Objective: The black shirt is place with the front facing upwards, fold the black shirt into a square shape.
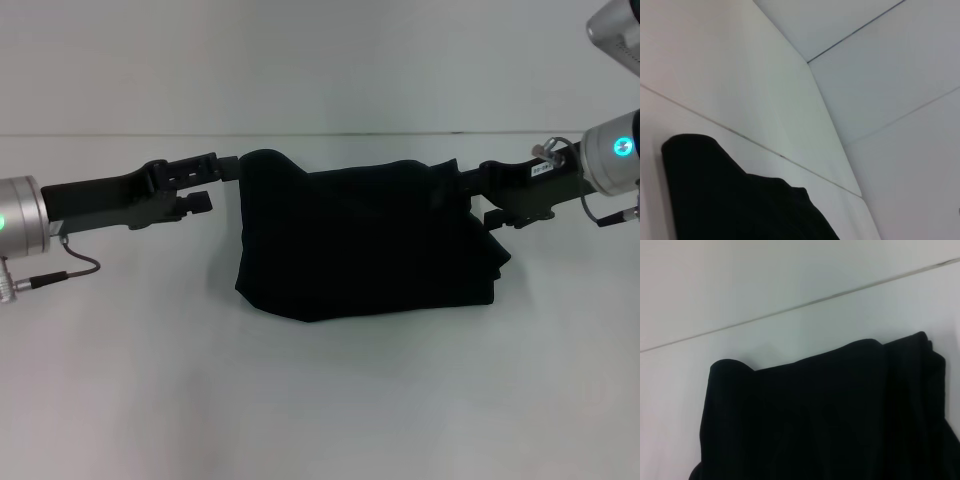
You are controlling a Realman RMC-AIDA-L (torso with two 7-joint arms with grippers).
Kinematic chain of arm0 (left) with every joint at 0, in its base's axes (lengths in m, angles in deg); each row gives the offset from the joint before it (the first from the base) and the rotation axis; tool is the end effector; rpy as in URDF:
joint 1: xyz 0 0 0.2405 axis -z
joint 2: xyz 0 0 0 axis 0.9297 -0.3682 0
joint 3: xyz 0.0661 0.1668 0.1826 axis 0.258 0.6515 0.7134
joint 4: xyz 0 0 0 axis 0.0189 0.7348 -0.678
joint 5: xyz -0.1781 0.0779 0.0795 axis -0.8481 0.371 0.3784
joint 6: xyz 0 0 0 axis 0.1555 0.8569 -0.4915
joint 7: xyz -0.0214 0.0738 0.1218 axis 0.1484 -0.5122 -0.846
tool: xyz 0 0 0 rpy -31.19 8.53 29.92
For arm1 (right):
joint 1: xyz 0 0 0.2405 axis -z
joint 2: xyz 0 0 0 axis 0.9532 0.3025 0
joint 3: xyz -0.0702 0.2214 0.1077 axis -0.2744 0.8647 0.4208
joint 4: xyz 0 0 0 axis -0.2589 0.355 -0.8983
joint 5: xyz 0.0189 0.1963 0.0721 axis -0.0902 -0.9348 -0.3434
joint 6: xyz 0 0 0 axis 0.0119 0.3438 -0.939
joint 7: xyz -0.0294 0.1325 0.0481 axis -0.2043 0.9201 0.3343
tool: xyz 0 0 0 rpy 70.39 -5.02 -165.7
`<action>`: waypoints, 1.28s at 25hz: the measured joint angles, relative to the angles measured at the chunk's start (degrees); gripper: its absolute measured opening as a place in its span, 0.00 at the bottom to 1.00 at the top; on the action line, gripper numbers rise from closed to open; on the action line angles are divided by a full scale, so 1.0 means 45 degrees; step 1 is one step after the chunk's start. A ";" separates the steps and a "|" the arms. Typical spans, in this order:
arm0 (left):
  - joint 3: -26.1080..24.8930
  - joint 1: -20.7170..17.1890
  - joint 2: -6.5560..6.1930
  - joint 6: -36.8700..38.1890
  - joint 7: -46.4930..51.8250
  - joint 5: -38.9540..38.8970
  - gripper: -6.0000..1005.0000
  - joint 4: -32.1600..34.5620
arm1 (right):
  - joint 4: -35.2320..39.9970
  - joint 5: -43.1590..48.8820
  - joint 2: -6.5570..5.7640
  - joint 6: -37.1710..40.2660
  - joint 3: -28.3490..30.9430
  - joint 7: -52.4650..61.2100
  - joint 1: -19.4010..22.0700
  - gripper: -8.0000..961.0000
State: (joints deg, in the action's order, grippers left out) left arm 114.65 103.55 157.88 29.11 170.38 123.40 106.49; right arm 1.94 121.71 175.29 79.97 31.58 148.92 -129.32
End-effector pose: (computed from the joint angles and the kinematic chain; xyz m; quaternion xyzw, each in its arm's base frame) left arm -0.2602 0.3825 0.0389 -0.7339 -0.5942 -0.3150 0.0957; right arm 0.2078 0.4553 0.0042 -0.7338 0.6493 0.0604 0.1905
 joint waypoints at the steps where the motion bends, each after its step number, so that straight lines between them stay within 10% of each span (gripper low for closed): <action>1: 0.0000 0.0000 0.0000 0.0000 0.0000 0.0000 0.95 0.0000 | 0.0000 0.0000 0.0000 0.0000 0.0000 0.0000 0.0000 0.93; 20: -0.0100 -0.0008 0.0018 -0.0473 -0.0317 -0.0005 0.94 -0.0070 | -0.0589 -0.0010 0.0410 -0.1283 -0.0349 0.0175 -0.0235 0.91; 32: -0.0369 0.0030 0.0017 -0.0488 -0.0373 -0.0022 0.94 -0.0048 | -0.0552 0.0040 0.0394 -0.1300 -0.0830 0.0106 -0.0335 0.39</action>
State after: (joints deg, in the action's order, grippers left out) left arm 112.99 103.68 157.96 26.92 168.70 123.30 106.27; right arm -0.55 121.89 177.07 74.12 27.85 149.40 -130.82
